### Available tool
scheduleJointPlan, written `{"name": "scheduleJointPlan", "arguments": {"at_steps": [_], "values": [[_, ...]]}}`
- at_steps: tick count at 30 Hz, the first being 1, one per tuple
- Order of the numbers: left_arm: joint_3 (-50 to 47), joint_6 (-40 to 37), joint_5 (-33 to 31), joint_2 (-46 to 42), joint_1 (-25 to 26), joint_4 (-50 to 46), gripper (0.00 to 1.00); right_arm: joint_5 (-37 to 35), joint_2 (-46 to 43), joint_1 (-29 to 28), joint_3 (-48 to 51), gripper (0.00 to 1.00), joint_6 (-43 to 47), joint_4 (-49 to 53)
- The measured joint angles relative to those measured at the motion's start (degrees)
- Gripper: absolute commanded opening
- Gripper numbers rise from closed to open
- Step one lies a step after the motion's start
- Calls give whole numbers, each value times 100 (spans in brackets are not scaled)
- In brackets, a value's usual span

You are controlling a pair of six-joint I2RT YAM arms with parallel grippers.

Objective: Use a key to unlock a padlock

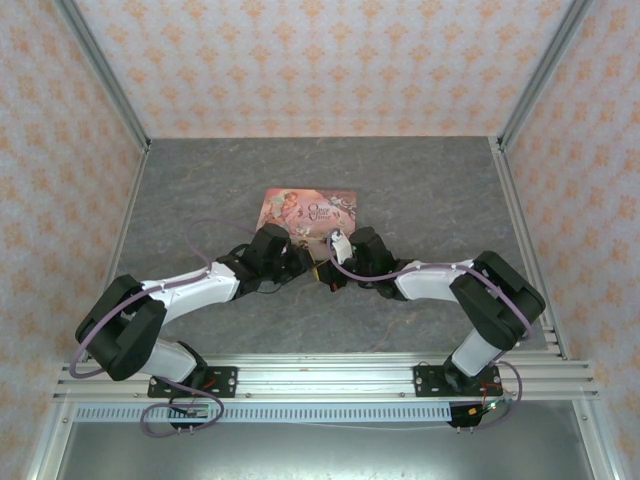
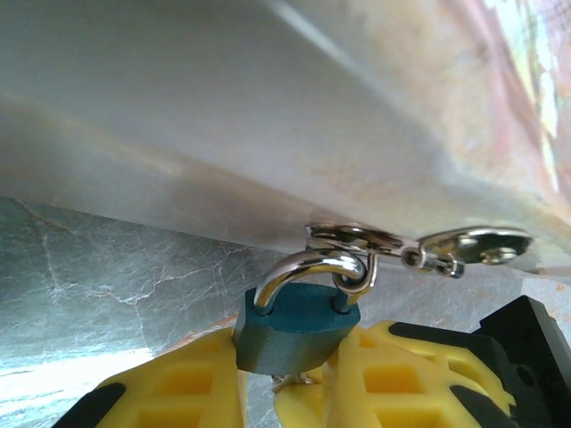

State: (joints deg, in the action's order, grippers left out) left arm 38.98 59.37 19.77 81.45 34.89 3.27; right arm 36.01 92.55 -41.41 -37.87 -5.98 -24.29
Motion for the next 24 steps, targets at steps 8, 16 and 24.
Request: {"name": "scheduleJointPlan", "arguments": {"at_steps": [8,16,24], "values": [[0,136,59,0,0,2,23,0,94,0,4,0,-46,-168],[24,229,57,-11,-2,35,23,50,105,74,92,0,-219,-415],[26,256,31,-9,-2,37,22,151,216,74,90,0,-483,-579]]}}
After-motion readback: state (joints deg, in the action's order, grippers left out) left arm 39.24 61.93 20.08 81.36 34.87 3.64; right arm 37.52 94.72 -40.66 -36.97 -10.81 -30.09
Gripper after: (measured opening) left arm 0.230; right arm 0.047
